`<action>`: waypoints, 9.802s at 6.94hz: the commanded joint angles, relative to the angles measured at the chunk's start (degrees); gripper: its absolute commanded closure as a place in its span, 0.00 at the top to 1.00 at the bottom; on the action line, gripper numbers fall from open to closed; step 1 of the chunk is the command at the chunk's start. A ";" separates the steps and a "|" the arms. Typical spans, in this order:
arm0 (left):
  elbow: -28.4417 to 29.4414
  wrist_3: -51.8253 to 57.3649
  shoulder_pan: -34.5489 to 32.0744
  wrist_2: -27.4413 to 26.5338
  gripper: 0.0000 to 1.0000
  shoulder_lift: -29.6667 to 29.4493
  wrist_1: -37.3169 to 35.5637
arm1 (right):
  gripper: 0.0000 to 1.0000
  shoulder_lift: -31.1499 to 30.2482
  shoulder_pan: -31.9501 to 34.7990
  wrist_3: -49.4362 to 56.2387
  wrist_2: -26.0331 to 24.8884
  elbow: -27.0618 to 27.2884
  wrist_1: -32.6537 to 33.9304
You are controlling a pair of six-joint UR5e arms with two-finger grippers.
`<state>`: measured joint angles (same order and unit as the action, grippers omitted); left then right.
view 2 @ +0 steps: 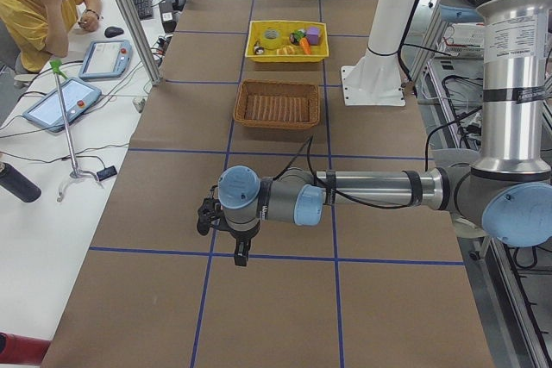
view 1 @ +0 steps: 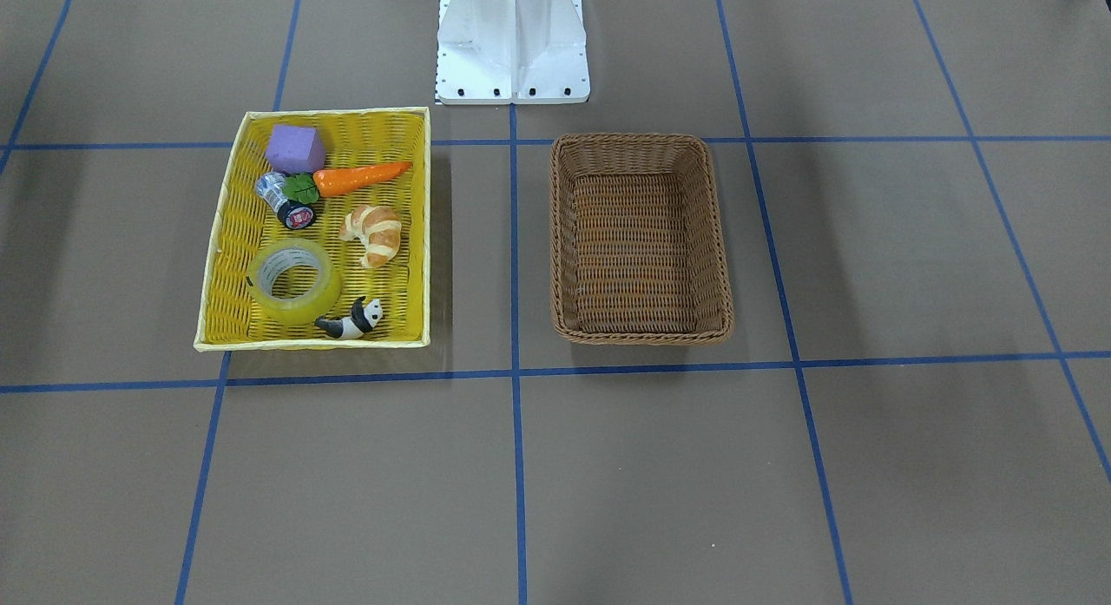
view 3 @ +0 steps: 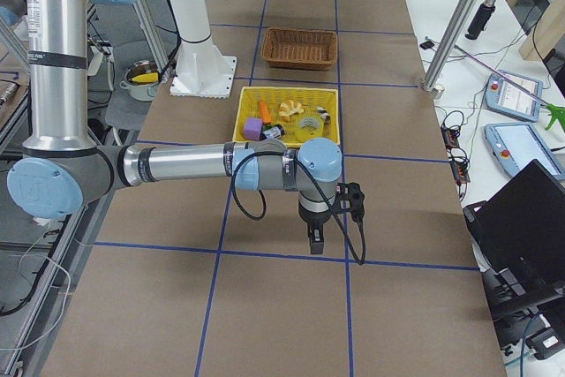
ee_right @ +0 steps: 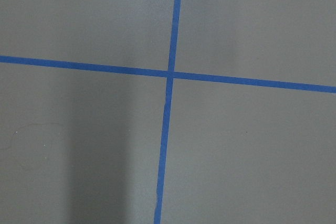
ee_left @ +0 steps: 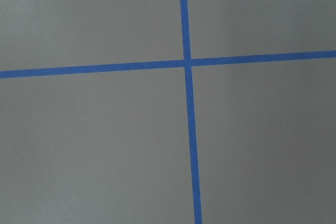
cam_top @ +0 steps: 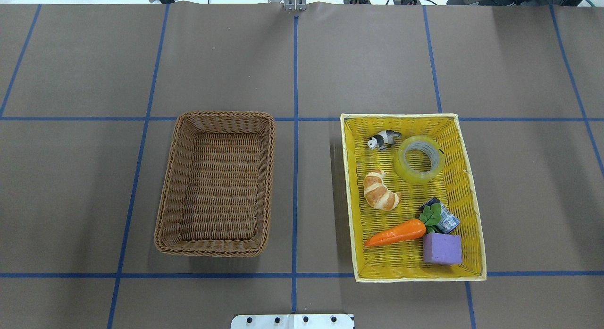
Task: Move tape to another basket
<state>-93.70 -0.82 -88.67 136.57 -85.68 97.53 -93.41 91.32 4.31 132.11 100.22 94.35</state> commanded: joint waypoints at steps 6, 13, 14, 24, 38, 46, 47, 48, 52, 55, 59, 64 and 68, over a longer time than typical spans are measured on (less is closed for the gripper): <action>-2.19 -0.50 -0.27 -4.47 0.99 -2.45 0.29 | 1.00 6.12 -0.79 -0.09 6.04 3.32 -4.31; -1.49 -0.50 -0.36 -4.12 0.99 -2.56 17.32 | 0.99 7.61 -10.85 -14.07 9.57 2.95 -25.97; -1.23 -0.50 -0.27 -4.12 0.99 -2.04 17.69 | 0.98 10.24 -15.51 -22.68 9.14 5.05 -25.97; -1.14 -0.50 -0.18 -4.03 0.99 -1.95 17.87 | 0.72 13.08 -51.85 -37.89 -24.61 3.76 -25.35; -4.04 -43.20 11.89 2.74 1.00 -8.96 45.74 | 0.00 28.61 -40.86 -48.25 -16.27 3.59 -25.97; -4.74 -67.56 38.98 -14.28 0.98 -26.55 56.19 | 0.00 38.74 -54.92 -62.31 -32.26 -3.80 -41.17; -4.05 -67.65 41.28 -16.84 0.98 -27.77 56.19 | 0.00 39.62 -55.89 -63.71 -32.79 -3.80 -43.00; -4.56 -70.78 42.95 -19.65 0.98 -27.87 56.19 | 0.00 39.89 -56.86 -64.24 -34.79 -3.80 -43.63; -3.34 -75.82 44.73 -21.08 0.98 -29.10 58.99 | 0.00 40.77 -59.06 -64.25 -37.89 -3.72 -44.07; -3.07 -75.82 45.25 -21.08 0.98 -29.63 58.92 | 0.00 41.21 -59.33 -64.25 -38.42 -3.63 -44.07; -2.98 -80.64 49.65 -29.51 0.00 -29.98 59.36 | 0.99 41.04 -60.03 -64.16 -38.42 -3.19 -44.25; -2.72 -80.66 49.30 -29.69 0.00 -29.02 60.32 | 1.00 35.42 -52.25 -64.25 -29.59 1.83 -42.24; -2.46 -98.84 49.91 -30.13 0.00 -26.56 60.23 | 1.00 32.16 -31.60 -43.69 -8.65 -3.35 -21.75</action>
<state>-96.19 -96.01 -38.93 106.80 -113.20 157.79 -60.62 54.14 -48.63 118.11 98.35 64.10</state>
